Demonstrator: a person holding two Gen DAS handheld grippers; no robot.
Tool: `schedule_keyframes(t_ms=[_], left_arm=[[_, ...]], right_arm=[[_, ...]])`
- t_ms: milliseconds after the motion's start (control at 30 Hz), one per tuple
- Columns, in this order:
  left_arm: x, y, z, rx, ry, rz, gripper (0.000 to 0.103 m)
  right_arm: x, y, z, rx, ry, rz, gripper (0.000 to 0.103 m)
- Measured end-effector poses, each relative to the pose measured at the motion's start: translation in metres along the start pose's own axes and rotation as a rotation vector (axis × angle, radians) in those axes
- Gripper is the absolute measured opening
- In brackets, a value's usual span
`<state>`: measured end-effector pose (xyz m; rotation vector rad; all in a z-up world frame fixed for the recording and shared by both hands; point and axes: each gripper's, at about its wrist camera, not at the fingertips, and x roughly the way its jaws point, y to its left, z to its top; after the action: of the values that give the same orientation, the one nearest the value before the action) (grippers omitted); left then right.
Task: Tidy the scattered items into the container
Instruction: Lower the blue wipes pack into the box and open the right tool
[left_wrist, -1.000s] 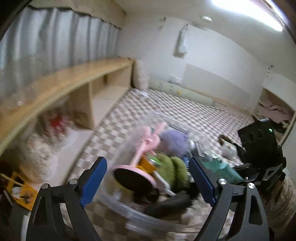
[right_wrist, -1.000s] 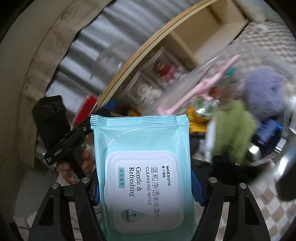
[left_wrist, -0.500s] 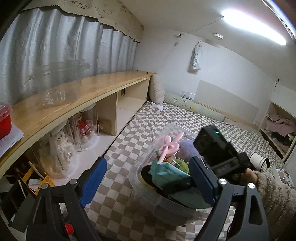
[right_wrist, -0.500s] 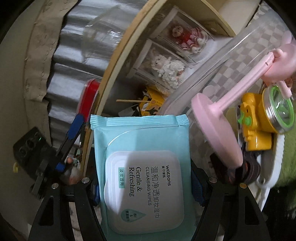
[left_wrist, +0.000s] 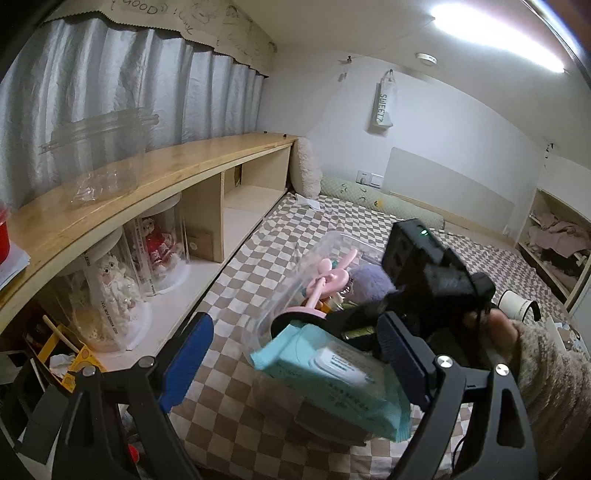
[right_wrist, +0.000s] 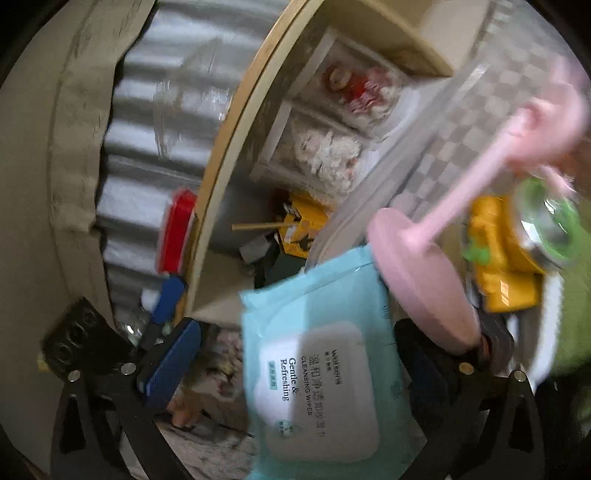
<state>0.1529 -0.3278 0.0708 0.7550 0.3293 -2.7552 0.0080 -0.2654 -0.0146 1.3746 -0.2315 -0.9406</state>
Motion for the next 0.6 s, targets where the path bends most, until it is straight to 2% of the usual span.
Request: schedule_keyframes(t_ms=[100, 200, 333, 600], left_arm=[[0.0, -0.002, -0.003, 0.007, 0.007, -0.003, 0.091], [0.005, -0.002, -0.008, 0.0, 0.023, 0.0, 0.091], [0.014, -0.001, -0.016, -0.02, 0.054, 0.0, 0.091], [0.026, -0.002, -0.031, -0.015, 0.104, -0.004, 0.091]], right_arm=[[-0.024, -0.008, -0.007, 0.061, -0.05, 0.04, 0.103], [-0.043, -0.007, -0.011, 0.054, -0.1, 0.003, 0.103], [-0.047, -0.01, -0.014, 0.069, -0.1, -0.063, 0.103], [-0.067, -0.006, -0.049, 0.091, -0.1, -0.01, 0.103]])
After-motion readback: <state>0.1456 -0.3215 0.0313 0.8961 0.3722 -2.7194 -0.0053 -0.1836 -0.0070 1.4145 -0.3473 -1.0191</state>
